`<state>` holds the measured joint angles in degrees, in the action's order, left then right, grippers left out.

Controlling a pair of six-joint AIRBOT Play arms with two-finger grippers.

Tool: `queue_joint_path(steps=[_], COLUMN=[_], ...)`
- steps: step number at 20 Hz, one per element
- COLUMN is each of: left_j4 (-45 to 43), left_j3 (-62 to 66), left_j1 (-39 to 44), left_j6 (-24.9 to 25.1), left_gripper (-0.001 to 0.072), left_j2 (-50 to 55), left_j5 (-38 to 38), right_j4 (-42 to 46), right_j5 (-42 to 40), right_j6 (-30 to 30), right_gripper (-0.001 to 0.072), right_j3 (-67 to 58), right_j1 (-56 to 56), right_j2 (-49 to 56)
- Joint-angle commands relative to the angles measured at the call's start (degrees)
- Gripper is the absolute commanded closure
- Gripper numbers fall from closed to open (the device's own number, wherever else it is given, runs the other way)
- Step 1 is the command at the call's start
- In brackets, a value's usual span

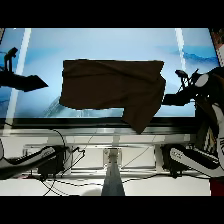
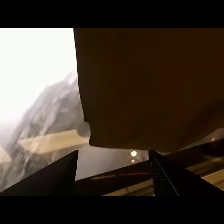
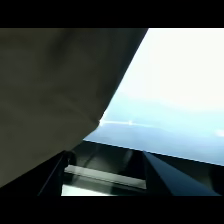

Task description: Fold the clothes and pants, and hang the long-sleeved shirts on hangers.

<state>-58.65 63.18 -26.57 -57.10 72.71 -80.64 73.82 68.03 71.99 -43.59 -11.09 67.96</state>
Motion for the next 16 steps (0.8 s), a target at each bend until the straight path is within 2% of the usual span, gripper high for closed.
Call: queue_joint_path(steps=[1, 3, 5, 8, 9, 11, 14, 15, 16], left_j4=[1.7, 1.7, 2.1, 2.2, 2.1, 2.2, 2.1, 2.1, 2.1], left_j3=[-6.9, -7.0, -7.0, -7.0, -7.0, -7.0, -7.1, -7.1, -7.1], left_j1=[-3.2, -2.7, -2.7, -2.7, -2.7, -2.7, -2.7, -2.7, -2.7], left_j6=[1.0, 1.0, 1.0, 1.0, 1.0, 0.9, 1.0, 1.0, 1.0], left_gripper=[0.0236, 0.0236, 0.0236, 0.0236, 0.0236, 0.0236, 0.0236, 0.0236, 0.0236], left_j2=[-2.0, -1.9, -1.9, -1.9, -1.8, -0.9, 1.9, 2.9, 4.0], left_j5=[1.1, 1.4, 1.6, 1.6, 2.0, 3.3, 3.4, 3.5, 3.4], right_j4=[-9.8, -14.0, -13.4, -14.2, -14.9, -17.0, -21.2, -24.2, -27.3], right_j5=[-11.3, -11.1, -9.5, -6.8, -5.9, -4.5, -4.3, -4.5, -4.8], right_j6=[1.1, 3.4, 7.1, 7.0, 6.2, 4.2, -1.4, -4.6, -7.6], right_gripper=[0.0208, 0.0208, 0.0208, 0.021, 0.0239, 0.0489, 0.0556, 0.0635, 0.067], right_j3=[12.6, 15.0, 16.3, 18.1, 18.8, 20.3, 21.2, 21.2, 21.2], right_j1=[-0.3, -0.3, -0.3, -0.3, -0.3, -0.3, -0.3, -0.3, -0.3], right_j2=[-3.2, -3.2, -3.1, -3.1, -3.1, -3.1, -3.3, -3.5, -3.9])
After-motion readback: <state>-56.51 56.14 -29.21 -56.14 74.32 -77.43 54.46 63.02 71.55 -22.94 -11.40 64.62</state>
